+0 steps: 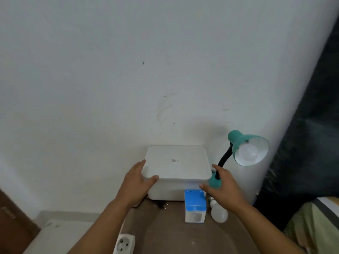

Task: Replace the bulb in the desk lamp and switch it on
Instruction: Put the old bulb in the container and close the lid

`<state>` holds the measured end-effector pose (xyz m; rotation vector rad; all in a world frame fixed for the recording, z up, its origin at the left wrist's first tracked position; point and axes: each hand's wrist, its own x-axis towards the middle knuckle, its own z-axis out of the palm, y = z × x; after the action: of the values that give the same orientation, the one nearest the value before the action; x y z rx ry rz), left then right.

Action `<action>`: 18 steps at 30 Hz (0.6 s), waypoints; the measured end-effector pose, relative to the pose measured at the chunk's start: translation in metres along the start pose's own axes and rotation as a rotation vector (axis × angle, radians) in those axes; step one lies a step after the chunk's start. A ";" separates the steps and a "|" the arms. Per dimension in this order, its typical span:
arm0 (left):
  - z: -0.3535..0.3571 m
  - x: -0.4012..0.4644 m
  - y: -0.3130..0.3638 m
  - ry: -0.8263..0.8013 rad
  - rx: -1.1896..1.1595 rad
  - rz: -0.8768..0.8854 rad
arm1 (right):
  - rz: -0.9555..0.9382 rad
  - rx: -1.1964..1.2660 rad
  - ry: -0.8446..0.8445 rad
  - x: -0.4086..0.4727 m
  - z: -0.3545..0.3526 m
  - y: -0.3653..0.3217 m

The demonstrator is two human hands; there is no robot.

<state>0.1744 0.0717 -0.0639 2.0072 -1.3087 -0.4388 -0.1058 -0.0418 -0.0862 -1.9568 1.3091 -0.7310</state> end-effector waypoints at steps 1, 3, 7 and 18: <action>0.002 0.004 -0.004 -0.015 -0.025 -0.021 | -0.002 0.005 -0.012 0.005 0.002 0.000; 0.006 0.009 -0.007 -0.040 -0.074 -0.063 | 0.002 0.025 -0.041 0.014 0.008 0.001; 0.016 0.025 -0.010 -0.071 -0.103 -0.097 | 0.043 0.040 -0.106 0.035 0.018 0.003; 0.019 0.036 -0.020 -0.079 -0.188 -0.148 | 0.087 0.119 -0.217 0.054 0.032 0.018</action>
<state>0.1920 0.0375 -0.0884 1.9515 -1.1240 -0.6914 -0.0737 -0.0901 -0.1152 -1.8167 1.1843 -0.5257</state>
